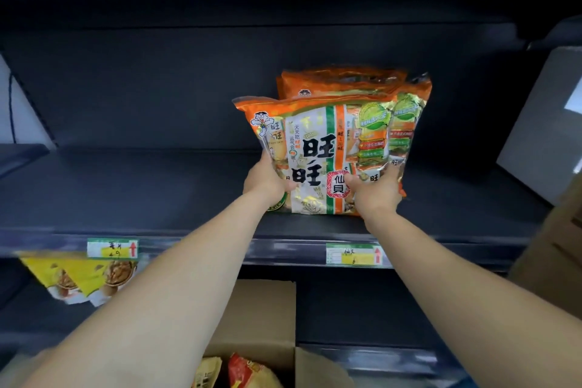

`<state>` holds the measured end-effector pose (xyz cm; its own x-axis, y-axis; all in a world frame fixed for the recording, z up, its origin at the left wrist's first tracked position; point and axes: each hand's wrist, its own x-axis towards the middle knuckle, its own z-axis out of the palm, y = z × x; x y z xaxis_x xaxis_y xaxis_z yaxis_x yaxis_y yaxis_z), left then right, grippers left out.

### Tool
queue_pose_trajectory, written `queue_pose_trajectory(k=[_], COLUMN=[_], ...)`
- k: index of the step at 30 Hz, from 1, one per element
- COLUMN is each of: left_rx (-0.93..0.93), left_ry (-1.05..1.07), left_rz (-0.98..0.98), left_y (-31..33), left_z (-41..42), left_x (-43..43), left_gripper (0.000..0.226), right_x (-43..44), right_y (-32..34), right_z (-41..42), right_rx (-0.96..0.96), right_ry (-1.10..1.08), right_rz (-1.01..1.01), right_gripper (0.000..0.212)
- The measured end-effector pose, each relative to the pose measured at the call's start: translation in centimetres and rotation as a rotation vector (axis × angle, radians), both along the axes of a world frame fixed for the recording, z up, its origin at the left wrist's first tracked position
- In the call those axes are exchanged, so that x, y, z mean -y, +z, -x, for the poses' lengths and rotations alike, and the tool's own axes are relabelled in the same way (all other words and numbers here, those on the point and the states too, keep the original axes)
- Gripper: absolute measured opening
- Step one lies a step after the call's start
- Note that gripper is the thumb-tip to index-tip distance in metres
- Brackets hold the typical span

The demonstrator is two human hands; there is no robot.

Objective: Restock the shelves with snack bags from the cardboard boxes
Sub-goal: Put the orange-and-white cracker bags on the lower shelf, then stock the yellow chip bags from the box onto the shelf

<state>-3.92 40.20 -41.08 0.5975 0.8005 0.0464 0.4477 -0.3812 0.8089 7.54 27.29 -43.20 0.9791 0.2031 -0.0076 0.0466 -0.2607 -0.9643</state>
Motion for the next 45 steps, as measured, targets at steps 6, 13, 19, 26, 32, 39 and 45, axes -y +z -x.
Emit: queue_pose_trajectory(k=[6, 13, 19, 26, 32, 39, 45], left_rx=[-0.034, -0.087, -0.068, -0.381, -0.731, -0.815, -0.623], left_ry=[0.013, 0.07, 0.063, -0.035, -0.015, 0.013, 0.433], left_rz=[0.027, 0.019, -0.071, 0.039, 0.097, 0.063, 0.446], left_y=[0.2, 0.9, 0.5, -8.3, -17.1, -22.1, -24.7], left_z=[1.1, 4.8, 11.3, 21.9, 28.0, 29.2, 29.6], left_x=[0.4, 0.6, 1.7, 1.4, -0.4, -1.2, -1.1], left_gripper=[0.07, 0.068, 0.042, 0.019, 0.048, 0.074, 0.079], right_x=[0.7, 1.4, 0.2, -1.9, -2.3, -1.0, -1.2], right_y=[0.7, 1.7, 1.0, -8.6, -16.1, -20.6, -22.8], right_z=[1.5, 5.7, 12.9, 19.9, 22.6, 21.0, 20.7], right_rx=[0.053, 0.34, 0.516, 0.274, 0.191, 0.068, -0.071], right_ry=[-0.096, -0.128, 0.306, 0.916, 1.132, 1.164, 1.159], right_rz=[0.19, 0.186, -0.009, 0.554, 1.074, 1.316, 1.381], right_gripper=[0.075, 0.048, 0.025, 0.022, 0.024, 0.042, 0.091])
